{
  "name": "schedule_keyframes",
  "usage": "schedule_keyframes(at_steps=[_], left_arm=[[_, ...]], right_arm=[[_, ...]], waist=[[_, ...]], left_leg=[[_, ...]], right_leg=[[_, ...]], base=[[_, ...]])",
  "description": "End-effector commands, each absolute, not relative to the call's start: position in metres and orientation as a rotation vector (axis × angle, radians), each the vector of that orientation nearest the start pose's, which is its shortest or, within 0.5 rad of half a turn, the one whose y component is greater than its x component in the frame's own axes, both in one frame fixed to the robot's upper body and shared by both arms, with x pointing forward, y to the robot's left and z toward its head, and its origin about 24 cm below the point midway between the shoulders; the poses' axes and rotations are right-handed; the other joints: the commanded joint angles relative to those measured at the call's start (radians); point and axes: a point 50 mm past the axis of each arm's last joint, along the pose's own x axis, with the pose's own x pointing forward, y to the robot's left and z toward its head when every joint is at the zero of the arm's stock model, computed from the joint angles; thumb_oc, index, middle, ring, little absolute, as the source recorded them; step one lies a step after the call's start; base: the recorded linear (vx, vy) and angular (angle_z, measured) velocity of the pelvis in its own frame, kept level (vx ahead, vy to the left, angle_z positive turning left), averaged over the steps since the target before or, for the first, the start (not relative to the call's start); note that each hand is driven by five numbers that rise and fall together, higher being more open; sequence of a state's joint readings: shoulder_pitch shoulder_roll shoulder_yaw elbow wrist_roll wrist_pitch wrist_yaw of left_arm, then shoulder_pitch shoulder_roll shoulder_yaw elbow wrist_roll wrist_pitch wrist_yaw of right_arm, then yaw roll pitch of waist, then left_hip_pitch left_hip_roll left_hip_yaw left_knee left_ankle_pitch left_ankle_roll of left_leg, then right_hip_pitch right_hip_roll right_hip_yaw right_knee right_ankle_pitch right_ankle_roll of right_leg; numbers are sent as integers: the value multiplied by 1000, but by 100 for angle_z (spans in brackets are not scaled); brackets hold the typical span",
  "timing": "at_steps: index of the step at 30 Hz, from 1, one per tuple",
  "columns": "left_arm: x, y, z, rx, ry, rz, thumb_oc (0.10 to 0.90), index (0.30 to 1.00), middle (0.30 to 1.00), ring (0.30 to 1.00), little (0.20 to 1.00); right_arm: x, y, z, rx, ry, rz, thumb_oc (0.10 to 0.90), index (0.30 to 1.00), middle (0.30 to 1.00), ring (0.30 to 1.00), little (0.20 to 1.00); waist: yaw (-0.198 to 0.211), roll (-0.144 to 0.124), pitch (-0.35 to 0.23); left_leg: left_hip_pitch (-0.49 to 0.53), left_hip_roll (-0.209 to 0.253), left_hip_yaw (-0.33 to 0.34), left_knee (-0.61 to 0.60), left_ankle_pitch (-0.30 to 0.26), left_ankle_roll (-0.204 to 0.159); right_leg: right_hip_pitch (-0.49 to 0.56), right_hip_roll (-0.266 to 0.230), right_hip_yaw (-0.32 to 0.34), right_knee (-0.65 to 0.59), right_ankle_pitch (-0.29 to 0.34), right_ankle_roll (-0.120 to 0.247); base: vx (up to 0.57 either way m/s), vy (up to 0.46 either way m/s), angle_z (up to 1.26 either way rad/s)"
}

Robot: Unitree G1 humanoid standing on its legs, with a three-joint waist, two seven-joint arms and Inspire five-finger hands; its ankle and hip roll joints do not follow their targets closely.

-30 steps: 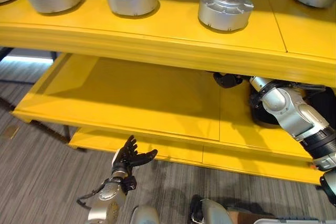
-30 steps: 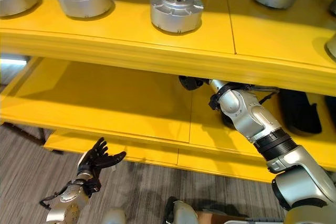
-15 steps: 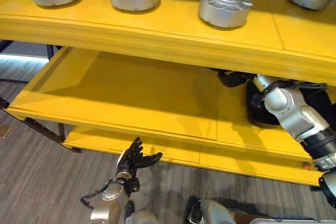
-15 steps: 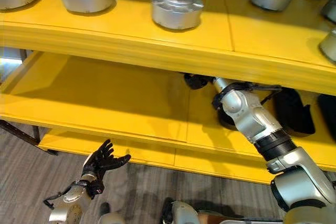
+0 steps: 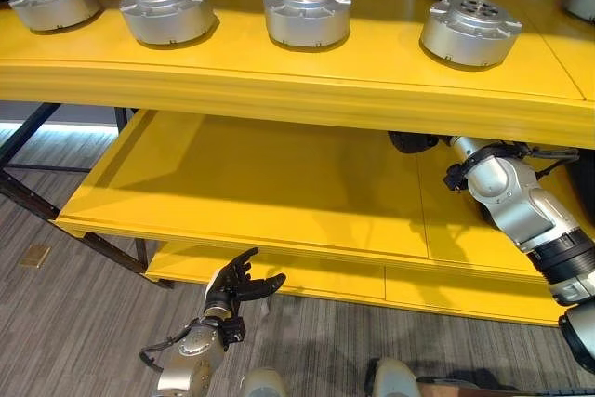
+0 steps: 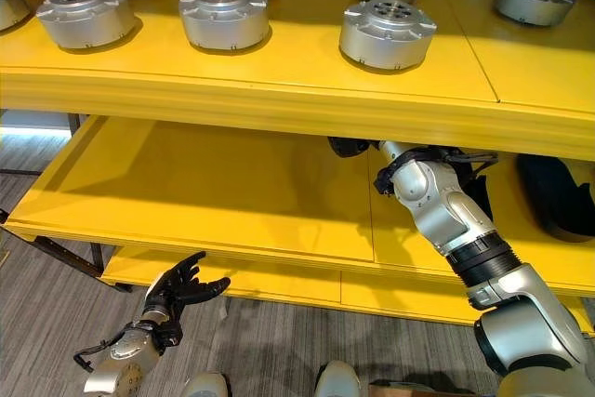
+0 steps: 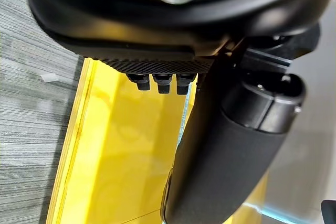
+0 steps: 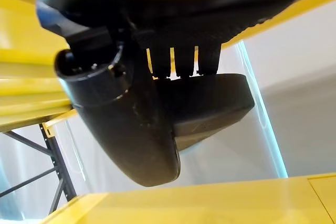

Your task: Move parts from the plastic box to the shelf.

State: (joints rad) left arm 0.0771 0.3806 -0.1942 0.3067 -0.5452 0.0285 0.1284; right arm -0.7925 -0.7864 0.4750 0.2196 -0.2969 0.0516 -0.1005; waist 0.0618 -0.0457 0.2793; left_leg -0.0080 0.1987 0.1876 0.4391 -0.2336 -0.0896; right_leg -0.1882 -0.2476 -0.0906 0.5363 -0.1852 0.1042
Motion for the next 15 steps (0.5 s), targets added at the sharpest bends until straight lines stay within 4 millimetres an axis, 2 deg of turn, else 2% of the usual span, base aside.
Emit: schedule_keyframes(at_steps=[1, 7, 15], left_arm=[[251, 207, 22, -77, 140, -4, 900, 1000, 1000, 1000, 1000], [256, 204, 26, -79, 123, -13, 900, 1000, 1000, 1000, 1000], [263, 204, 33, -84, 92, 3, 900, 1000, 1000, 1000, 1000]], right_arm=[[351, -178, 311, -1119, -777, -204, 400, 300, 300, 300, 300], [361, -184, 311, -1119, -713, -220, 400, 300, 300, 300, 300], [371, -197, 308, -1116, -628, -248, 400, 300, 300, 300, 300]], waist=[[7, -77, -73], [7, -75, -39], [17, -69, 8]], left_leg=[[-91, 74, -103, 213, -113, 4], [-126, 88, -112, 304, -165, 10], [-236, 91, -156, 444, -221, 3]], right_leg=[[148, -100, 50, -182, 85, 83], [93, -91, 66, -72, 42, 74], [-37, -89, 57, 146, -66, 49]], base=[[-29, 33, -16], [-61, 25, -9], [-74, 1, 0]])
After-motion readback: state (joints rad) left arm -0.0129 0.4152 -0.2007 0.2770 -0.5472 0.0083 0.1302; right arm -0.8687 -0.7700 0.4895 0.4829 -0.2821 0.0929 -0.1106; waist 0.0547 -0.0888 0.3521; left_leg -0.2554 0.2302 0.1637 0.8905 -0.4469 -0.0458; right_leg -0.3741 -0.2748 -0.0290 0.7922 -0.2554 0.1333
